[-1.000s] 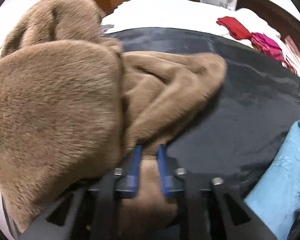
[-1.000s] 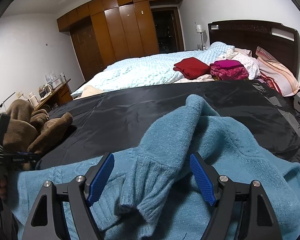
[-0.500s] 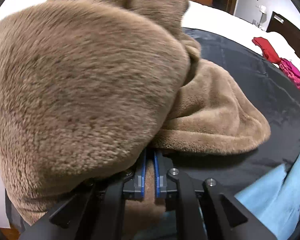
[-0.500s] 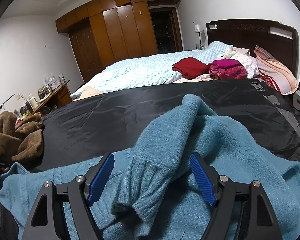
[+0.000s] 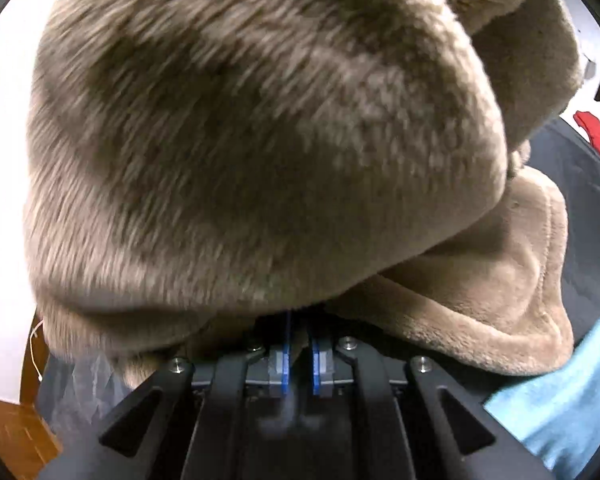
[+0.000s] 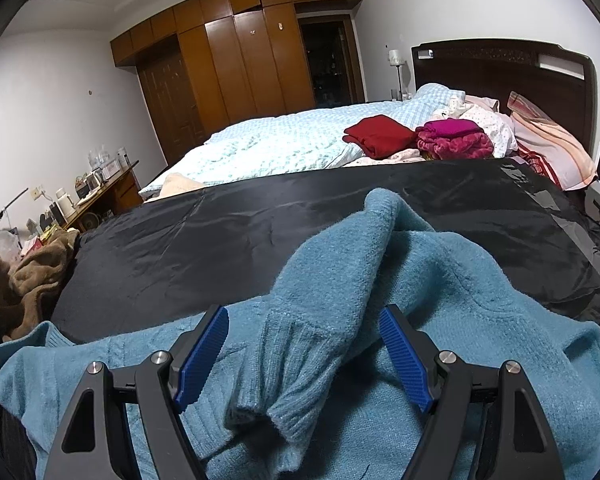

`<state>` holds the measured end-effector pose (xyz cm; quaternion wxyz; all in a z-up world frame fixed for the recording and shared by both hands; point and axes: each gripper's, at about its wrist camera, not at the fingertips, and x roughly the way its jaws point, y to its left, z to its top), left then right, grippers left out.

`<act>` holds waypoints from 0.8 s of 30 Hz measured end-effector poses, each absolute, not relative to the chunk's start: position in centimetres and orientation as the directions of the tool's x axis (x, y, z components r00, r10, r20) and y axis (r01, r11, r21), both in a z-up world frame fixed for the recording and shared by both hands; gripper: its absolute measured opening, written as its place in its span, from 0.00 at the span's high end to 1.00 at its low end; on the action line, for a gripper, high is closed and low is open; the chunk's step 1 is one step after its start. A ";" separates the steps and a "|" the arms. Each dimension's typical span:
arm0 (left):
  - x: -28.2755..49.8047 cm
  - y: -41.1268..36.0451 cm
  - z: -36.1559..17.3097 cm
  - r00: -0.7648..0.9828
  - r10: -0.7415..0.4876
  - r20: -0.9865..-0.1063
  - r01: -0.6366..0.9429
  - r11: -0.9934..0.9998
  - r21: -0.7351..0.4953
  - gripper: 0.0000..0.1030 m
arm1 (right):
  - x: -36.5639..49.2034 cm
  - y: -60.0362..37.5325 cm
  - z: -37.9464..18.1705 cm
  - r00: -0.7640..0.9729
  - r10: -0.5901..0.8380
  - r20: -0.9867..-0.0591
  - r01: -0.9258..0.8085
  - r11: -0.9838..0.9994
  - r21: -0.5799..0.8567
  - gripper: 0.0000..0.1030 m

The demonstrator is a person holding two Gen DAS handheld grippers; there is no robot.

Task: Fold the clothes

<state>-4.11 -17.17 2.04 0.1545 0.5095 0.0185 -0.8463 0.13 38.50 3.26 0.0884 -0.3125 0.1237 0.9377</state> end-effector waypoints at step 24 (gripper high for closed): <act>8.6 2.5 6.2 -0.725 0.128 -0.676 -0.377 -0.896 0.235 0.21 | 0.2 37.9 3.2 -0.788 0.087 -0.610 -0.235 -0.957 0.168 0.23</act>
